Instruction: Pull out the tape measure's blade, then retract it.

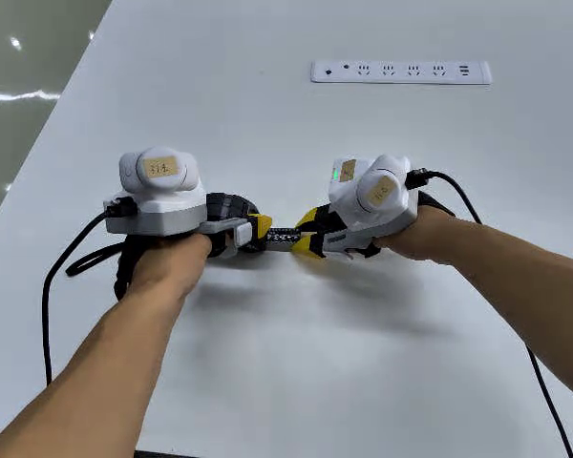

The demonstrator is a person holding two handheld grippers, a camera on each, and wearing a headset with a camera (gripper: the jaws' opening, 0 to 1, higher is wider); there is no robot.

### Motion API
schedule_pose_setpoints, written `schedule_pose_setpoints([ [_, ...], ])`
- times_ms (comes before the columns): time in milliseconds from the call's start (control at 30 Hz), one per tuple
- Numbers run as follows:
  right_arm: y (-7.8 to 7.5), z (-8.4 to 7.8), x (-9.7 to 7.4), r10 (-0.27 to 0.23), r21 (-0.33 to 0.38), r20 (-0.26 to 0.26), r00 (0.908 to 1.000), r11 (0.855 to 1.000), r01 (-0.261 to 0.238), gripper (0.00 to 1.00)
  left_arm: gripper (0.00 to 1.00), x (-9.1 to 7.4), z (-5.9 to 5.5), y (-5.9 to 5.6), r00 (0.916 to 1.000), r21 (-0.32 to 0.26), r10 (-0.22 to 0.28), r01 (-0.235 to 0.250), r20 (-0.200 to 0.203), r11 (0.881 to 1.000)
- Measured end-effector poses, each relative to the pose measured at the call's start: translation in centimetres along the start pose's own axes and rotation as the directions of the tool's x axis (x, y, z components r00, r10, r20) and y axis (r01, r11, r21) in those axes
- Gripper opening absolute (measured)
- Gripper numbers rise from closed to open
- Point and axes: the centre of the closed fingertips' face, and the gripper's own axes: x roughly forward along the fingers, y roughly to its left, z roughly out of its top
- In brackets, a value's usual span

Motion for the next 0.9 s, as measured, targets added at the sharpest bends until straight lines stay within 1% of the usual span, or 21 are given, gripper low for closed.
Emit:
schedule_pose_setpoints([
  [167,-0.1,0.4,0.6,0.004,-0.002,0.003,1.0,1.0,-0.004,0.1,0.57,0.0,0.0,0.0,1.0,-0.003,-0.002,0.002,0.0,1.0],
  [533,0.4,1.7,2.2,0.012,-0.016,0.012,0.9999,1.0,-0.011,0.1,0.57,0.0,0.0,0.0,1.0,-0.01,-0.009,0.009,-0.003,1.0],
  [633,0.3,1.8,2.3,0.014,-0.023,0.011,0.9998,1.0,-0.014,0.1,0.57,-0.1,0.0,0.0,1.0,-0.012,-0.009,0.009,-0.003,1.0],
  [667,0.3,1.8,2.3,0.017,-0.036,0.006,0.9998,0.999,-0.017,0.1,0.57,-0.1,0.0,0.0,0.9999,-0.008,-0.009,0.009,-0.004,1.0],
  [767,0.3,1.8,2.3,0.02,-0.033,0.009,0.9998,0.999,-0.02,0.1,0.58,-0.1,0.0,0.0,1.0,-0.01,-0.009,0.009,-0.001,1.0],
  [900,0.4,1.8,2.4,0.023,-0.05,0.003,0.9997,0.999,-0.023,0.11,0.58,0.0,-0.1,0.0,0.9999,-0.007,-0.013,0.013,-0.008,1.0],
])
